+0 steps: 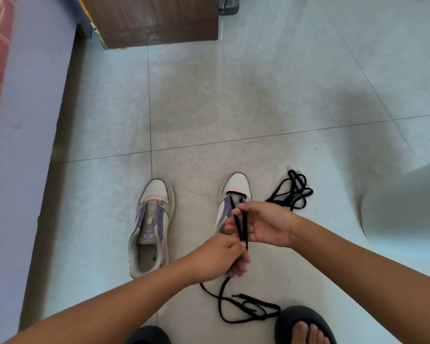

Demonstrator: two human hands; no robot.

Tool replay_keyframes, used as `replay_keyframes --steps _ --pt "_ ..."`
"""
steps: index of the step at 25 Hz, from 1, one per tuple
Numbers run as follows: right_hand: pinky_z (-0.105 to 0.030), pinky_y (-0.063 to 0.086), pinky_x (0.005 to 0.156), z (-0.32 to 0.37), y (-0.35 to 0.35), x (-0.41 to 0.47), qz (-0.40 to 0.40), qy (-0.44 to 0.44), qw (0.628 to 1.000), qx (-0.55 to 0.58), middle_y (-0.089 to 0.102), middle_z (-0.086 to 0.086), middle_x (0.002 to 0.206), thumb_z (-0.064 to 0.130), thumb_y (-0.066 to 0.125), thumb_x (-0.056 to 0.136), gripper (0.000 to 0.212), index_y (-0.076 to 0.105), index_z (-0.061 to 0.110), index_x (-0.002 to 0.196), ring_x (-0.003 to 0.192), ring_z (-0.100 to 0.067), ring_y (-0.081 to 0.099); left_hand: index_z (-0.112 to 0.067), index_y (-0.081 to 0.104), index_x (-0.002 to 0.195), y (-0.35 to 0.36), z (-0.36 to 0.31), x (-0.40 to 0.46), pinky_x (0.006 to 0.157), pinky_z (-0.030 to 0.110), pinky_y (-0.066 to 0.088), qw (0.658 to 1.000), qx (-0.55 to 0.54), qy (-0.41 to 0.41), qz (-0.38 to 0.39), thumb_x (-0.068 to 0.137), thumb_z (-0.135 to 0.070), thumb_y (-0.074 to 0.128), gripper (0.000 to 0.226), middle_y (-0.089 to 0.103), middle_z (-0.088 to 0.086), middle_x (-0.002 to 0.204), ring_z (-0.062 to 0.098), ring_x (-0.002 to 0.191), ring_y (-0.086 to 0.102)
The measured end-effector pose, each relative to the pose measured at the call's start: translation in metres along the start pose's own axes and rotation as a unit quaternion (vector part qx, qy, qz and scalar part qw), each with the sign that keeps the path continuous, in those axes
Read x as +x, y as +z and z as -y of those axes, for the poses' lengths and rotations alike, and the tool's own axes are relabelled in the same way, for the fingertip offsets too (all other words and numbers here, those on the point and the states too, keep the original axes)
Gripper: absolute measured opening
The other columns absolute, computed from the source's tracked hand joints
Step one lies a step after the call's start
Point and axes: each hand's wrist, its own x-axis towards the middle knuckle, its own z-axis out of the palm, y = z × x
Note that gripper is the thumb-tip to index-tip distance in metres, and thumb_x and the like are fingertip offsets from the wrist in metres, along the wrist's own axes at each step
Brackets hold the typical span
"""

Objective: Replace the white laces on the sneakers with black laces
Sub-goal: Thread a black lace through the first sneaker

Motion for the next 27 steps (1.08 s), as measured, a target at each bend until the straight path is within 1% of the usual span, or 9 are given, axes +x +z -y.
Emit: replay_keyframes --steps 3,6,8,10,12,14,18,23,27 --pt "-0.023 0.045 0.074 -0.007 0.003 -0.002 -0.057 -0.104 0.968 -0.22 0.055 -0.006 0.074 0.015 0.05 0.095 0.025 0.07 0.001 0.088 0.069 -0.015 0.052 -0.012 0.06 0.074 -0.014 0.001 0.005 0.071 0.032 0.053 0.997 0.036 -0.046 -0.055 0.096 -0.016 0.039 0.031 0.061 0.006 0.074 0.016 0.065 0.058" --pt "-0.024 0.031 0.068 -0.022 0.002 0.0 -0.101 -0.228 0.76 -0.6 0.042 0.001 0.078 0.023 0.045 0.098 0.033 0.067 0.007 0.081 0.079 -0.014 0.042 -0.006 0.061 0.086 -0.033 -0.014 0.023 0.066 0.03 0.052 0.983 -0.076 -0.057 -0.157 0.1 -0.027 0.036 0.035 0.063 0.009 0.076 0.021 0.066 0.06" --pt "-0.028 0.032 0.077 -0.028 0.004 -0.001 -0.08 -0.258 0.705 -0.655 0.039 -0.001 0.084 0.027 0.042 0.099 0.037 0.066 0.01 0.076 0.085 -0.017 0.038 -0.004 0.061 0.091 -0.034 -0.021 0.033 0.068 0.03 0.054 0.988 -0.064 -0.07 -0.124 0.098 -0.033 0.042 0.036 0.064 0.011 0.077 0.02 0.066 0.061" --pt "-0.026 0.035 0.076 -0.025 0.003 -0.006 -0.082 -0.252 0.76 -0.593 0.045 0.001 0.081 0.027 0.044 0.099 0.039 0.061 0.021 0.065 0.082 -0.014 0.043 -0.003 0.061 0.089 -0.036 -0.021 0.04 0.073 0.033 0.055 0.987 -0.06 -0.089 -0.117 0.096 -0.024 0.049 0.026 0.065 0.011 0.076 0.021 0.066 0.063" --pt "-0.023 0.045 0.076 -0.015 -0.005 -0.01 -0.13 -0.235 0.887 -0.376 0.056 0.003 0.073 0.023 0.049 0.096 0.032 0.069 0.02 0.071 0.072 -0.01 0.054 -0.004 0.056 0.079 -0.043 -0.02 0.042 0.078 0.037 0.055 0.978 -0.124 -0.101 -0.132 0.094 -0.014 0.046 0.02 0.063 0.01 0.071 0.024 0.067 0.064" --pt "-0.03 0.051 0.07 -0.007 -0.023 -0.013 -0.142 -0.193 0.961 -0.137 0.05 -0.001 0.061 0.015 0.051 0.095 0.021 0.07 0.008 0.091 0.056 -0.013 0.049 -0.004 0.051 0.074 -0.056 -0.019 0.043 0.079 0.041 0.054 0.954 -0.243 -0.089 -0.15 0.095 -0.01 0.041 0.024 0.057 0.01 0.061 0.027 0.066 0.062" --pt "-0.025 0.034 0.049 0.002 -0.066 -0.014 -0.194 -0.136 0.958 -0.161 0.041 -0.001 0.061 0.014 0.053 0.095 0.013 0.057 0.009 0.106 0.048 -0.011 0.033 -0.009 0.048 0.078 -0.087 -0.01 0.046 0.052 0.029 0.052 0.942 -0.251 -0.067 -0.212 0.096 -0.02 0.05 0.021 0.035 -0.001 0.049 0.014 0.043 0.036" --pt "-0.017 0.031 0.05 0.015 -0.096 -0.012 -0.229 -0.129 0.836 -0.482 0.047 0.003 0.06 0.022 0.056 0.093 0.02 0.062 0.007 0.083 0.052 -0.009 0.039 -0.007 0.056 0.072 -0.123 0.006 0.044 0.041 0.022 0.034 0.972 0.074 -0.067 -0.211 0.094 -0.039 0.052 0.039 0.038 0.003 0.058 0.016 0.043 0.032" --pt "-0.021 0.03 0.045 0.033 -0.095 -0.019 -0.116 -0.059 0.907 -0.4 0.044 0.0 0.057 0.028 0.055 0.094 0.027 0.06 0.004 0.082 0.047 -0.012 0.033 -0.012 0.056 0.09 -0.127 0.004 0.035 0.041 0.02 0.035 0.979 0.142 -0.117 -0.083 0.09 -0.056 0.047 0.044 0.041 0.003 0.062 0.014 0.043 0.033"
